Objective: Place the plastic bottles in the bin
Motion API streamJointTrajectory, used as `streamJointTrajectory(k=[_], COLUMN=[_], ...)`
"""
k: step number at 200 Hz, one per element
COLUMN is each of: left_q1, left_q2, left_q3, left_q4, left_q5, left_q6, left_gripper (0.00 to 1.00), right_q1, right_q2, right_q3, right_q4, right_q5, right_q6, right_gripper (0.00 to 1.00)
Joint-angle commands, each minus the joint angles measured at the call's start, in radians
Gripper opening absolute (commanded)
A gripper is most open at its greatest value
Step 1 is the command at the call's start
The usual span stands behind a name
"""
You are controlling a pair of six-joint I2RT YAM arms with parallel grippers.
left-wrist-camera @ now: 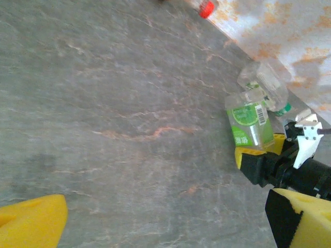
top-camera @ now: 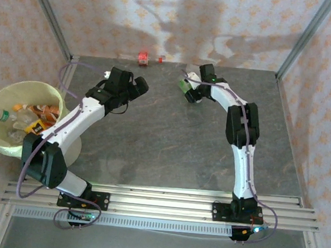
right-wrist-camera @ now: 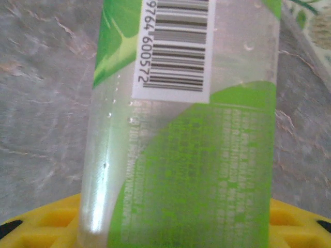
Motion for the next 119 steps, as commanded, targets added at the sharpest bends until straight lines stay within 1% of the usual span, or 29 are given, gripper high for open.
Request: streamJointTrajectory(k=[1, 24, 38, 53, 66, 79, 90, 101, 119], left_q1=[-0.039, -0.073, -0.091, -0.116, -0.145, -0.172, -0.188, -0.193, -0.193], left_q2=[0.022, 0.065, 0.091, 0.109, 0.112, 0.111, 0.108, 0.108, 0.116], left_q3=[-0.038, -0.057, -0.055, -0.052, -0.041, -0.019, -0.002, 0.008, 0.021], left_q4=[0.176, 0.312, 0.384, 0.451, 0.478, 0.461, 0.437, 0.41, 0.386], left_q5=[0.114, 0.203, 0.273, 0.343, 0.379, 0.387, 0.374, 0.345, 0.321], left_q6=[-0.048, -0.078, -0.083, -0.066, -0.03, 0.013, 0.037, 0.035, 0.022], left_gripper=[1.0, 1.0, 0.99, 0.99, 0.99, 0.99, 0.99, 1.0, 1.0], right_q1=[0.005, 0.006, 0.005, 0.006, 0.008, 0.016, 0.026, 0.044, 0.09], right_q2=[-0.197, -0.375, -0.46, -0.547, -0.618, -0.68, -0.729, -0.777, -0.845], right_q3=[-0.15, -0.392, -0.494, -0.588, -0.663, -0.718, -0.756, -0.788, -0.827], right_q4=[0.161, 0.337, 0.376, 0.398, 0.411, 0.405, 0.388, 0.372, 0.369], right_q5=[-0.016, -0.033, -0.035, -0.099, -0.169, -0.209, -0.25, -0.282, -0.284], right_q6=[0.136, 0.283, 0.366, 0.404, 0.419, 0.434, 0.43, 0.414, 0.386], right_gripper=[0.44, 0.43, 0.41, 0.41, 0.41, 0.41, 0.41, 0.42, 0.42])
